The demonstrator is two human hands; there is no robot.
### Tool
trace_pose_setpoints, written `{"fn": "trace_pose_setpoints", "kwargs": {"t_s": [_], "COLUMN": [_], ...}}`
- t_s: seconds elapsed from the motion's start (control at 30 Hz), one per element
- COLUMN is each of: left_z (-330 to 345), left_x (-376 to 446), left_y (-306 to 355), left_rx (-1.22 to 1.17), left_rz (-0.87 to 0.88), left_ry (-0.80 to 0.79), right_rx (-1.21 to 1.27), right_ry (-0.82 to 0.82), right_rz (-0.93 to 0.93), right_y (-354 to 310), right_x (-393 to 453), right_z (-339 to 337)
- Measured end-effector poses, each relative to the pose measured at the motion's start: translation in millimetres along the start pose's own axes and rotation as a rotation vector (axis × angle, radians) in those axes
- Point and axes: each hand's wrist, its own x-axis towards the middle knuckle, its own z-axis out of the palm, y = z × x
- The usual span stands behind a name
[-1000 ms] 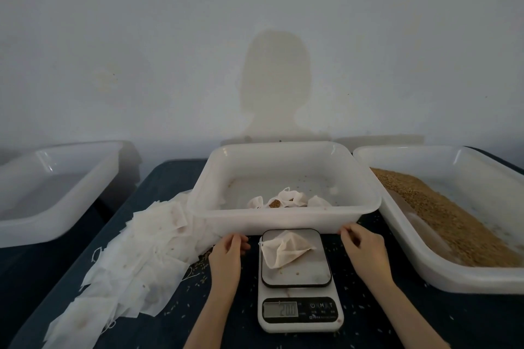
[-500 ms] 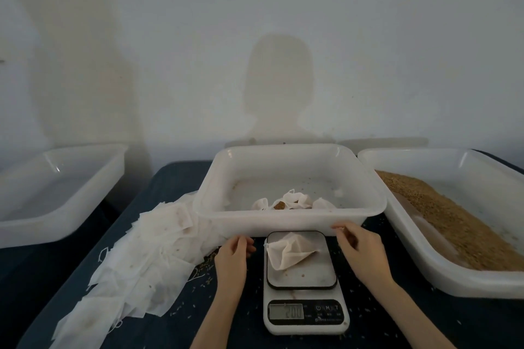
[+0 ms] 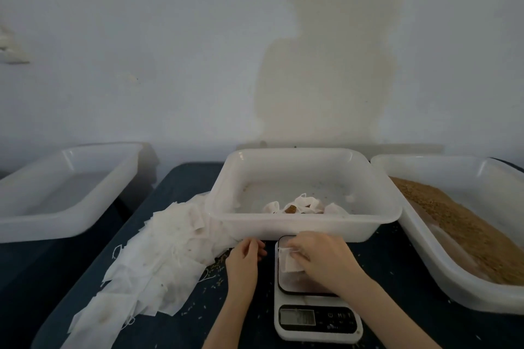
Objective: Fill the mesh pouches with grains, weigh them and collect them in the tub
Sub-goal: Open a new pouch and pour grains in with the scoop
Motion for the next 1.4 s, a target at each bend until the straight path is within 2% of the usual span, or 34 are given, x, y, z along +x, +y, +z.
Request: {"fn": "trace_pose_setpoints", "kwargs": {"t_s": [0.13, 0.33, 0.5, 0.6, 0.67, 0.8, 0.9, 1.0, 1.07, 1.23, 1.4], "left_z": [0.5, 2.1, 1.4, 1.2, 1.4, 0.8, 0.3, -0.2, -0.5, -5.2, -36.0], "left_x": [0.2, 1.0, 1.1, 0.6, 0.1, -0.9, -2.8, -3.6, -4.7, -8.7, -6.4], "left_y": [-0.6, 0.9, 1.3, 1.8, 2.5, 3.5, 3.3, 3.5, 3.2, 4.5, 19.1], "left_rx": [0.006, -0.035, -0.037, -0.027, -0.026, -0.011, -0.016, -0.005, 0.011, 0.114, 0.076], "left_rz": [0.002, -0.017, -0.027, -0.024, -0.023, -0.025, -0.036, -0.035, -0.026, 0.068, 0.206], "left_ry": [-0.007, 0.001, 0.005, 0.0, -0.001, -0.008, -0.01, -0.001, 0.002, 0.036, 0.332], "right_rx": [0.125, 0.582, 0.668, 0.589, 0.42, 0.011, -0.057, -0.001, 0.045, 0.092, 0.07], "right_ry": [0.035, 0.233, 0.325, 0.414, 0.325, -0.029, -0.284, -0.537, -0.54, -0.344, -0.386], "right_rz": [0.151, 0.247, 0.288, 0.322, 0.338, 0.337, 0.303, 0.261, 0.255, 0.208, 0.112], "right_y": [5.5, 13.0, 12.1, 12.4, 13.1, 18.8, 25.3, 28.9, 30.0, 30.9, 25.0], "right_x": [14.0, 57.1, 102.3, 121.3, 128.7, 133.5, 133.2, 135.2, 136.1, 131.4, 124.4], "right_z": [-17.4, -52.2, -55.9, -50.1, -41.4, -16.1, -0.8, 4.1, 0.8, -8.5, -19.4]}}
